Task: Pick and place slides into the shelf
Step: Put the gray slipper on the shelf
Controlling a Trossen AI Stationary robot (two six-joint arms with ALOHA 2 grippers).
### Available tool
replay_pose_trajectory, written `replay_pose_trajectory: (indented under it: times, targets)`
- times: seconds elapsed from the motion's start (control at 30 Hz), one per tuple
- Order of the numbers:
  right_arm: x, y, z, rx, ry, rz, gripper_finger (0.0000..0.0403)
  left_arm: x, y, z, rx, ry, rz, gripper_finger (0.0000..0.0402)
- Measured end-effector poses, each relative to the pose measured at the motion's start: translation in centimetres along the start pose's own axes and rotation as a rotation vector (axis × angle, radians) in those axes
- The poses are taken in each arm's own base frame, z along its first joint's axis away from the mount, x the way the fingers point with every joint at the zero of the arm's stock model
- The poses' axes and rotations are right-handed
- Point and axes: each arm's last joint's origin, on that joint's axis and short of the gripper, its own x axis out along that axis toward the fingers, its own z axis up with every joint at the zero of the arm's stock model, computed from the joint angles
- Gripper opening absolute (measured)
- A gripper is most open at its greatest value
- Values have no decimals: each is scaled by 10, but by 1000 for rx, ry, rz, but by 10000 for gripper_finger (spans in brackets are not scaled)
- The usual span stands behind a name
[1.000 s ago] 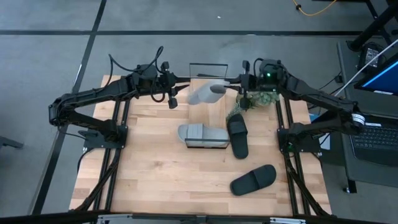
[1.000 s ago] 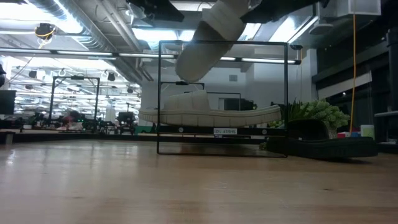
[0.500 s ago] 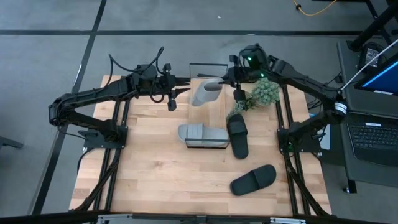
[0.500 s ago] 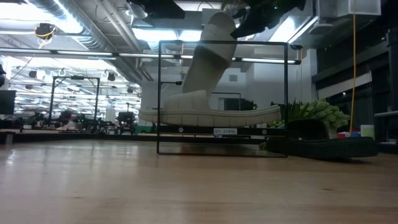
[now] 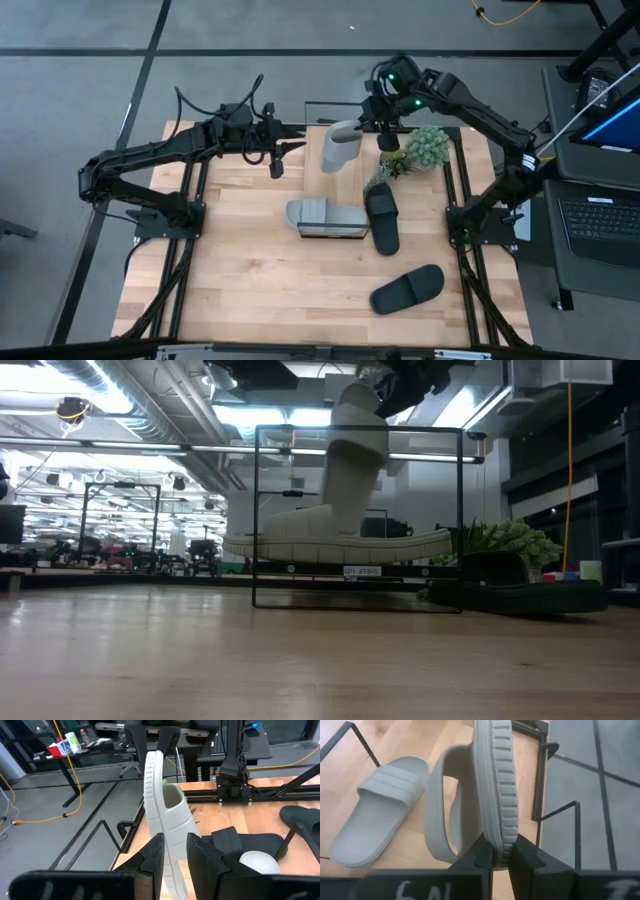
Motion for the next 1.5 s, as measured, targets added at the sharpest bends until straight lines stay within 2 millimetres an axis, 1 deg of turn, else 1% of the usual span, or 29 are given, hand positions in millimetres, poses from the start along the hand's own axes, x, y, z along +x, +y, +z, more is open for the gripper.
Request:
replay_pose_trajectory:
  times: [0.2,0.57,0.67,0.73,0.93,1.03,1.13,1.3,1.5]
  targets:
    - [1,-3,-2,-6,27,18,36,0,-4,1,5,-3,-16,75]
    - [3,0,-5,14,34,73,36,0,-6,1,-17,-4,-22,75]
    - [10,-4,-9,44,42,98,36,0,-6,1,-19,-4,-23,75]
    - [18,-7,-12,72,35,125,36,0,-6,1,-19,-4,-23,75]
    - [42,-24,-26,106,64,133,36,0,-7,1,-19,-4,-23,75]
    - [50,-31,-32,105,66,130,36,1,-7,1,-19,-3,-24,75]
    - [55,-38,-38,110,55,137,36,1,-7,1,-18,-3,-22,75]
    - [58,-46,-46,129,35,140,36,1,-6,1,-13,-2,-18,75]
    - [58,-48,-46,95,22,126,36,1,-6,1,-11,-2,-17,75]
